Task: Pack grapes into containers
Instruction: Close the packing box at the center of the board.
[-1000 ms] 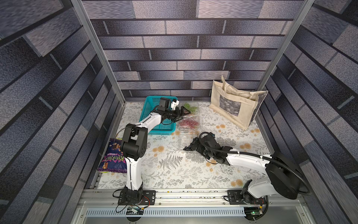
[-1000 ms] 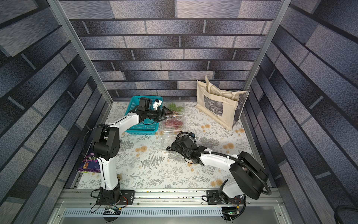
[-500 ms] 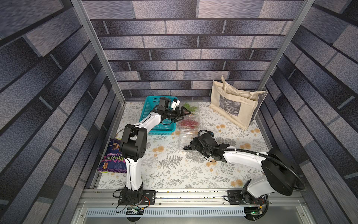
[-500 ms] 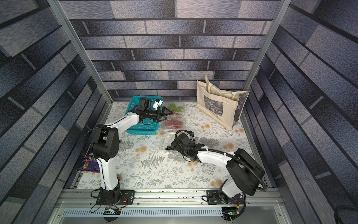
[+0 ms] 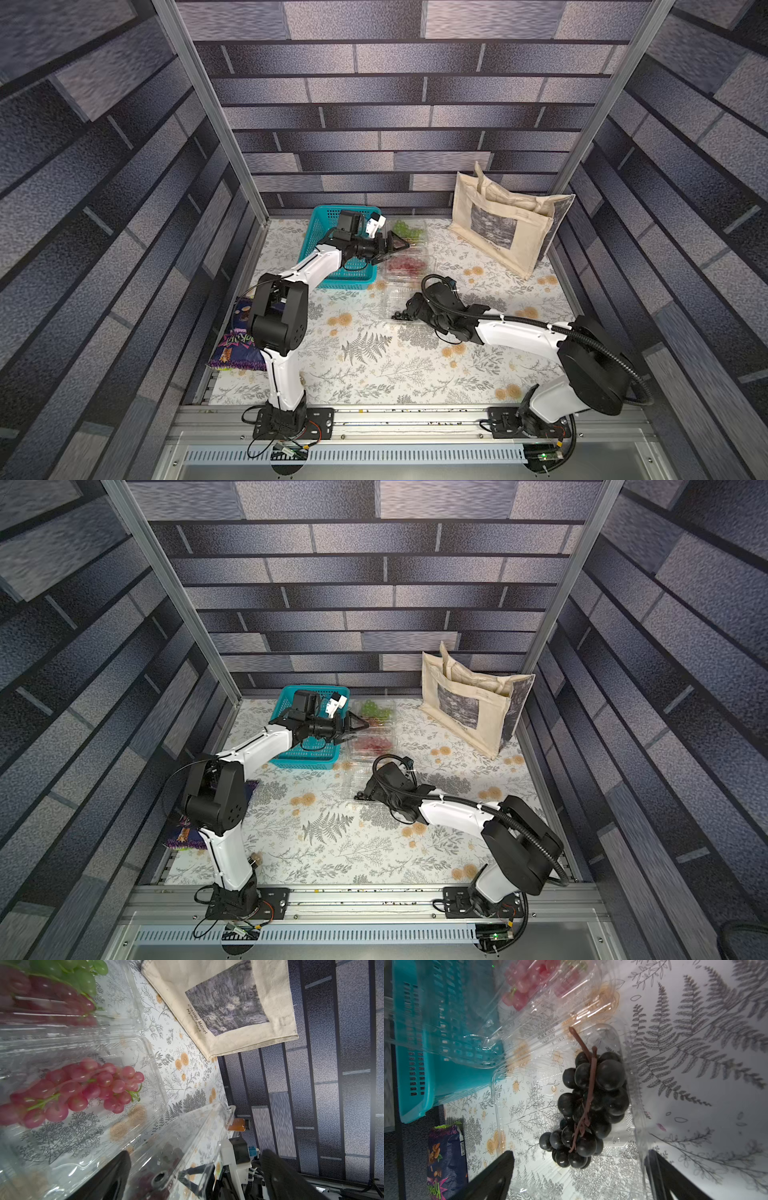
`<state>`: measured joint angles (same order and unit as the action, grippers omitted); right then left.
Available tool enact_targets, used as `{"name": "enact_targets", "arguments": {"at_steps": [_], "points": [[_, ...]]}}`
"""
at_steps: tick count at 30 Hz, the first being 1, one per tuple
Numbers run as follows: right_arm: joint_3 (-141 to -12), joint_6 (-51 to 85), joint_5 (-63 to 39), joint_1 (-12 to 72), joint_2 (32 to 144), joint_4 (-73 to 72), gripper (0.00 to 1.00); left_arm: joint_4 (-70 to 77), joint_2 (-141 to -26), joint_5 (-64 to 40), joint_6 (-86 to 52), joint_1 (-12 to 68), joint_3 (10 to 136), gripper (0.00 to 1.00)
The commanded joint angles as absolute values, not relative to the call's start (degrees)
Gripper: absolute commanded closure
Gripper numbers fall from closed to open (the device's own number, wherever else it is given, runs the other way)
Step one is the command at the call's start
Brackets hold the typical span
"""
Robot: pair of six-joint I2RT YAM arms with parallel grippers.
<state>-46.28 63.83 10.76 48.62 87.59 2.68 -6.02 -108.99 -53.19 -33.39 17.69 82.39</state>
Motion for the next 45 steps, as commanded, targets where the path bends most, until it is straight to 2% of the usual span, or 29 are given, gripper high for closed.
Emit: {"name": "enact_targets", "arguments": {"at_steps": [1,22,45], "points": [[-48.2,62.6,12.2,48.4,88.5,4.3,0.0,-7.2,-105.1,-54.3,-31.8,18.5,80.3,0.0],[-44.7,60.2,12.2,47.9,85.4,4.2,0.0,-6.3,-98.9,-51.8,-31.7,21.3,69.0,0.0],[-44.1,57.6,12.8,47.6,84.0,4.3,0.0,-7.2,-97.2,-49.9,-31.0,22.2,69.5,0.0]]}}
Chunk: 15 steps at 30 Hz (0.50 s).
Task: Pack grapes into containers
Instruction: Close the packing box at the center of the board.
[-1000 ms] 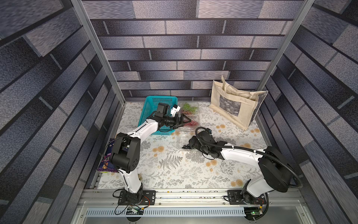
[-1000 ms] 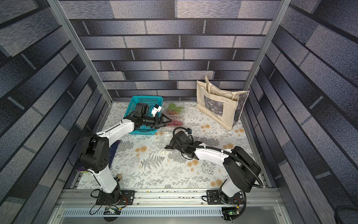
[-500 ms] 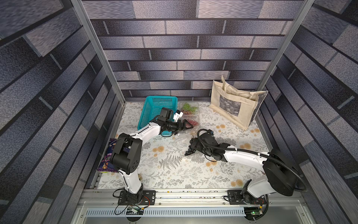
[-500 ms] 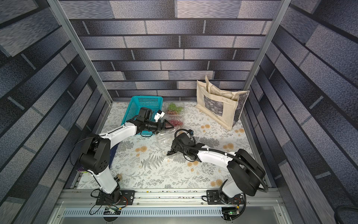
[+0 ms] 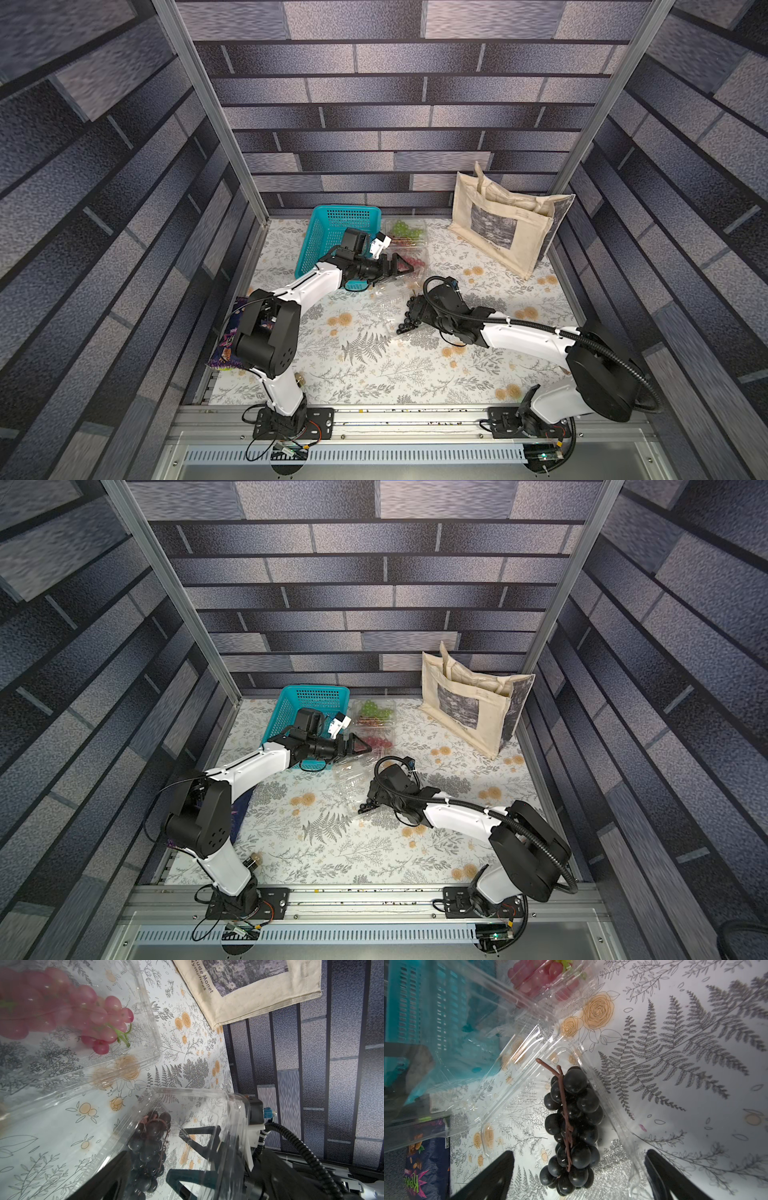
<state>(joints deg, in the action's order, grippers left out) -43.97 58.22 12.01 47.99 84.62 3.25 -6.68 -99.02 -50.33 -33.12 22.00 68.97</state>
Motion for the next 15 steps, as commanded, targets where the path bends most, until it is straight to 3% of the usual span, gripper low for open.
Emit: {"name": "enact_targets", "arguments": {"at_steps": [1,15], "points": [[-44.3,57.7,12.7,47.5,84.2,4.3,0.0,-8.3,-97.3,-50.0,-30.9,22.2,69.9,0.0],[-48.3,56.3,10.4,44.8,87.9,2.8,0.0,-10.4,-94.7,-50.3,-32.0,22.6,71.1,0.0]]}}
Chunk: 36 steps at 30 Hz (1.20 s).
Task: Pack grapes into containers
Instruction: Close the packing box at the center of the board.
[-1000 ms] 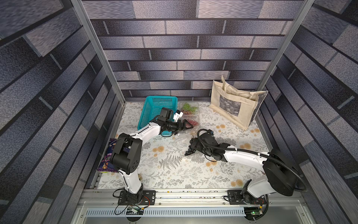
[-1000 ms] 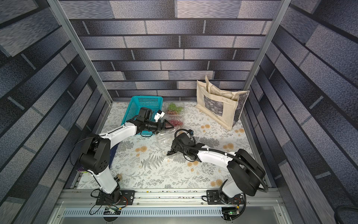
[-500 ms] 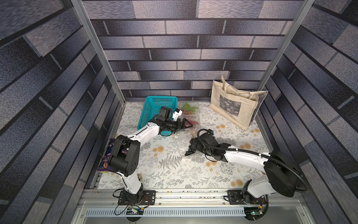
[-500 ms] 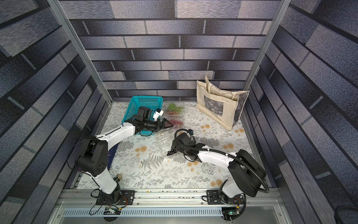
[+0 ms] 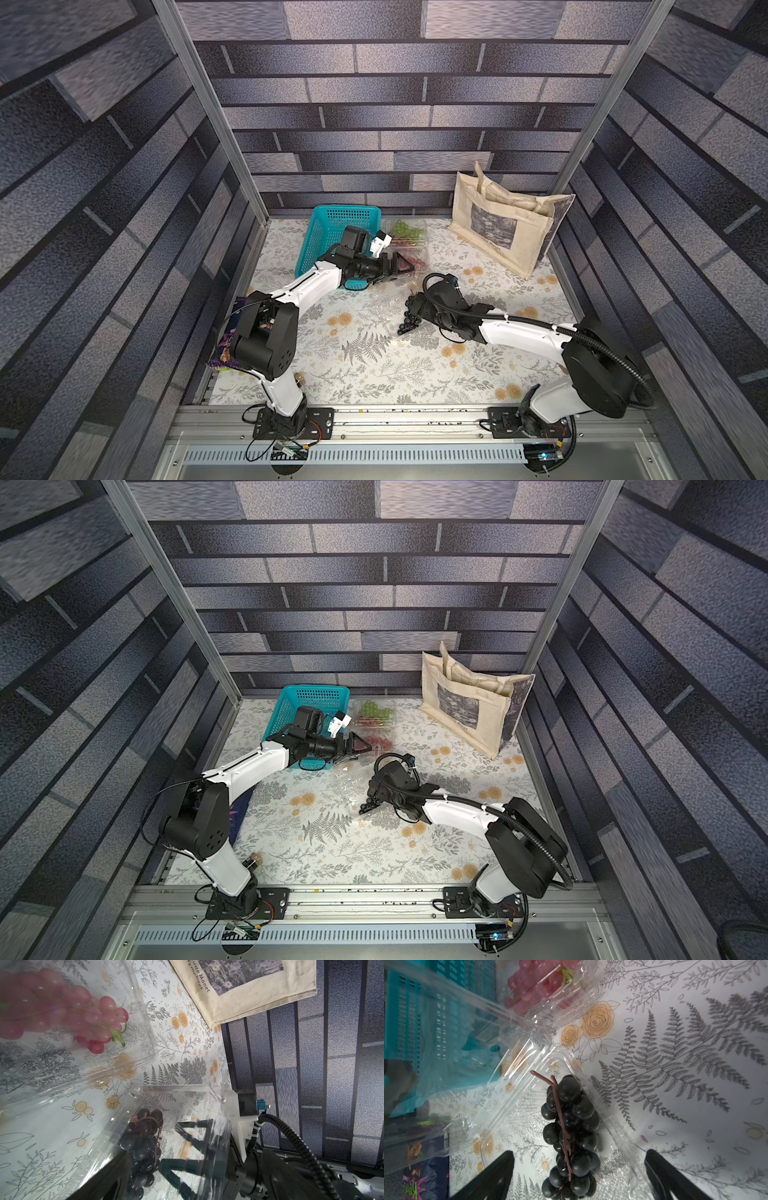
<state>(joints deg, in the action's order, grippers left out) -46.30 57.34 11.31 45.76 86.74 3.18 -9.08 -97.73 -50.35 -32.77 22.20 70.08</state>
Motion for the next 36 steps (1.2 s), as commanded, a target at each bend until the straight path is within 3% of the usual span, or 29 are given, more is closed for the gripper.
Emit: {"name": "enact_targets", "arguments": {"at_steps": [1,9,28,36], "points": [[-48.7,56.3,10.2,44.7,88.2,2.7,0.0,-10.4,-94.5,-50.3,-32.1,22.7,70.8,0.0],[-47.5,56.3,8.9,42.8,86.4,2.7,0.0,-7.8,-91.9,-49.5,-35.5,24.1,67.1,0.0],[-35.0,49.4,7.8,34.4,69.5,11.0,0.0,-0.4,-91.4,-45.3,-40.1,30.8,62.2,0.0],[-29.9,43.8,-0.5,27.9,62.4,10.4,0.0,3.7,-92.1,-42.7,-42.0,33.8,58.8,0.0]]}}
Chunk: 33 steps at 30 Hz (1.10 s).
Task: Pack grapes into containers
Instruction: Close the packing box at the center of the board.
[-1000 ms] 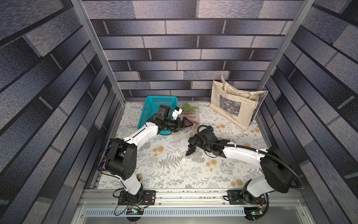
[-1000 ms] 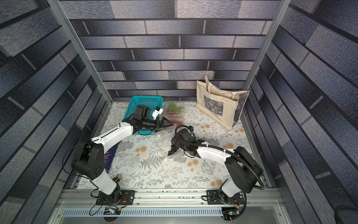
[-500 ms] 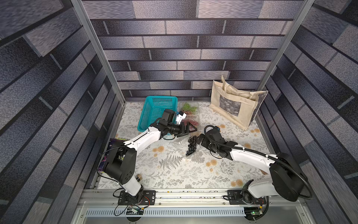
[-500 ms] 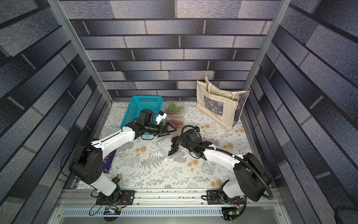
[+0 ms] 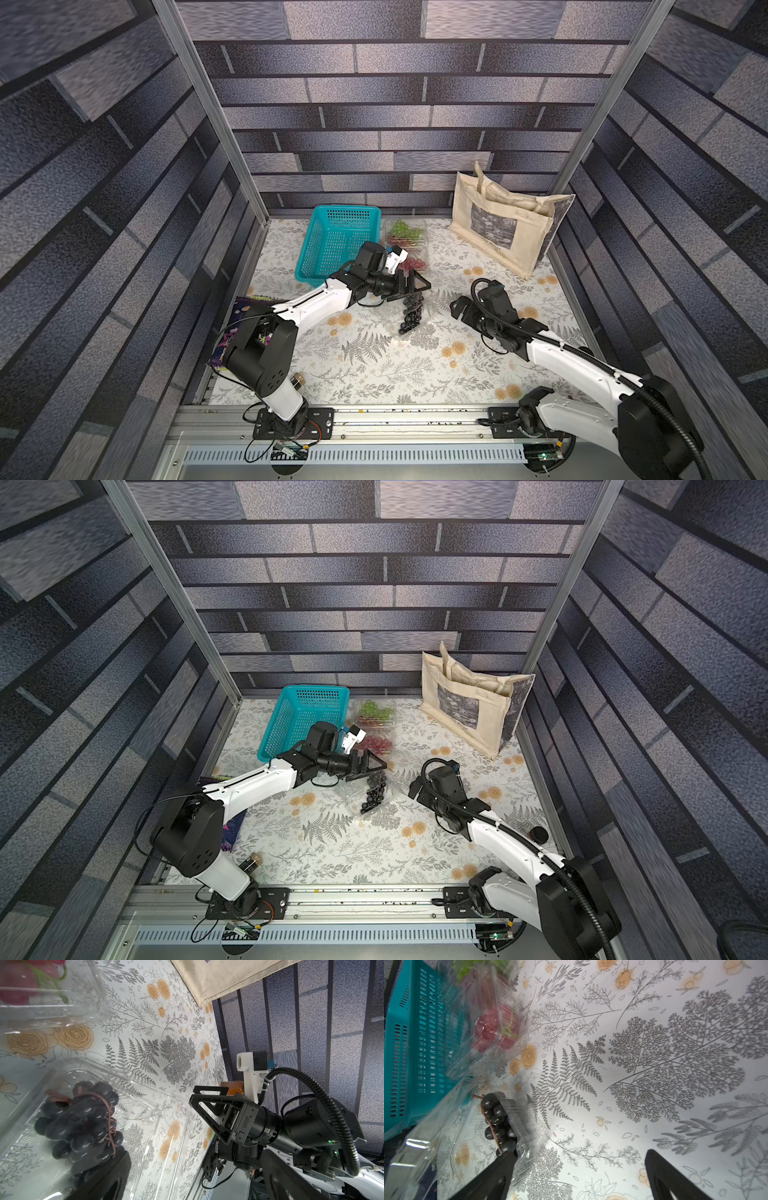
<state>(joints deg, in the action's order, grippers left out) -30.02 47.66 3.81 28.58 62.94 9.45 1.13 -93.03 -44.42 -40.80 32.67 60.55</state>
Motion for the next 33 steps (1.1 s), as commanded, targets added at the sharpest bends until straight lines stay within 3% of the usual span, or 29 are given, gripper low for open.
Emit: {"name": "enact_targets", "arguments": {"at_steps": [1,8,19,26,33], "points": [[-30.0,43.1,-2.2,27.6,62.9,9.8,0.0,4.3,-92.2,-42.4,-42.1,34.2,58.3,0.0],[-29.0,42.8,-12.7,25.8,66.7,-0.1,0.03,9.4,-92.5,-39.4,-44.2,36.5,53.8,0.0],[-26.1,46.5,-26.3,22.3,77.5,-19.1,0.34,9.5,-91.3,-36.5,-43.5,38.2,51.0,0.0],[-26.0,46.8,-29.0,22.2,79.9,-22.9,0.41,9.4,-90.7,-35.4,-43.0,38.2,49.4,0.0],[-25.3,48.0,-30.8,22.2,83.4,-27.3,0.55,9.4,-90.5,-34.7,-42.9,38.3,48.7,0.0]]}}
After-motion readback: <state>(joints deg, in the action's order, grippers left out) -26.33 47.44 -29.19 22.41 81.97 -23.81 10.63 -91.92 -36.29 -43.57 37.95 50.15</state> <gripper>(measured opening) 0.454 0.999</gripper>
